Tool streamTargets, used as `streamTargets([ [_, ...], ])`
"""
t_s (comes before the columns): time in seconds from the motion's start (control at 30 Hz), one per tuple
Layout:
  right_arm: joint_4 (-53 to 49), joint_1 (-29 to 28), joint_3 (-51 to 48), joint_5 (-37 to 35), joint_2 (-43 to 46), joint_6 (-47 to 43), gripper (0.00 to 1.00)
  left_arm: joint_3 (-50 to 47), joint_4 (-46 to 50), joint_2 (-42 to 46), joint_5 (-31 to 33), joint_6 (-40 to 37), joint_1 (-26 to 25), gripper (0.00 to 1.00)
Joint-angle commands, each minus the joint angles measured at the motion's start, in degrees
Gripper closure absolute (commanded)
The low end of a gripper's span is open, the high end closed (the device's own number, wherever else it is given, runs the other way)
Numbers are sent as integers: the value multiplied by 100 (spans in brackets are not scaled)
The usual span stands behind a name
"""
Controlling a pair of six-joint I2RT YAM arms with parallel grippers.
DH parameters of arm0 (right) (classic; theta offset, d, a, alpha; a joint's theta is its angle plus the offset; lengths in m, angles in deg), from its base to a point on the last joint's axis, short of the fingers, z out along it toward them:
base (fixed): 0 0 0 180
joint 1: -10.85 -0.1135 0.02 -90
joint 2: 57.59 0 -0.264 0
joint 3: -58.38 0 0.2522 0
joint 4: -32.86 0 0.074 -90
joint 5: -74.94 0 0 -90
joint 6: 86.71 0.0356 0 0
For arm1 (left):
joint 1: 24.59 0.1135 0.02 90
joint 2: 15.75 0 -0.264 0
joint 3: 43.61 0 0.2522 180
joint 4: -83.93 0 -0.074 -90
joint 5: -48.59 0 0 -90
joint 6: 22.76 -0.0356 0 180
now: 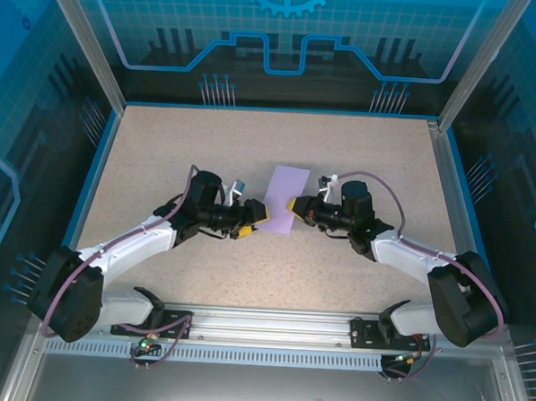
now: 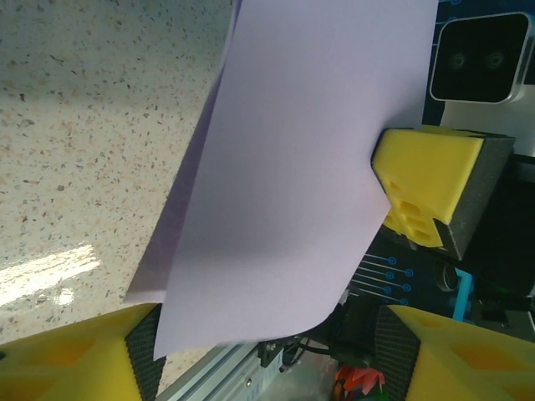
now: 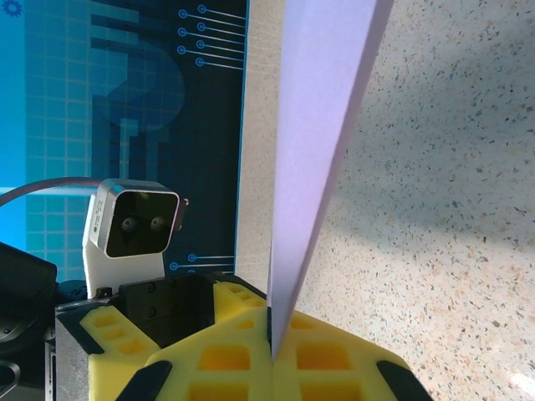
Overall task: Fold a paper plane with a square sheet of paper (pick it up from the middle)
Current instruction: Place a square sheet of paper at the center of the table.
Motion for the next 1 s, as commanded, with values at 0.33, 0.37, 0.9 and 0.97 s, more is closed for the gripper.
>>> streamTargets([
  [0.33,286,67,-93,213,-69,0,97,157,-163,93,-175,56,1,61],
  [0.37,302,68,-96,220,-63,0,97,154,-157,73,-182,42,0,63],
  [0.9,244,-21,17,529,-590,-171,95,86,587,119,137,-466,-6,99],
  [0.97,223,-47,47,540,-712,-208,94,17,632,61,181,-484,-46,99],
])
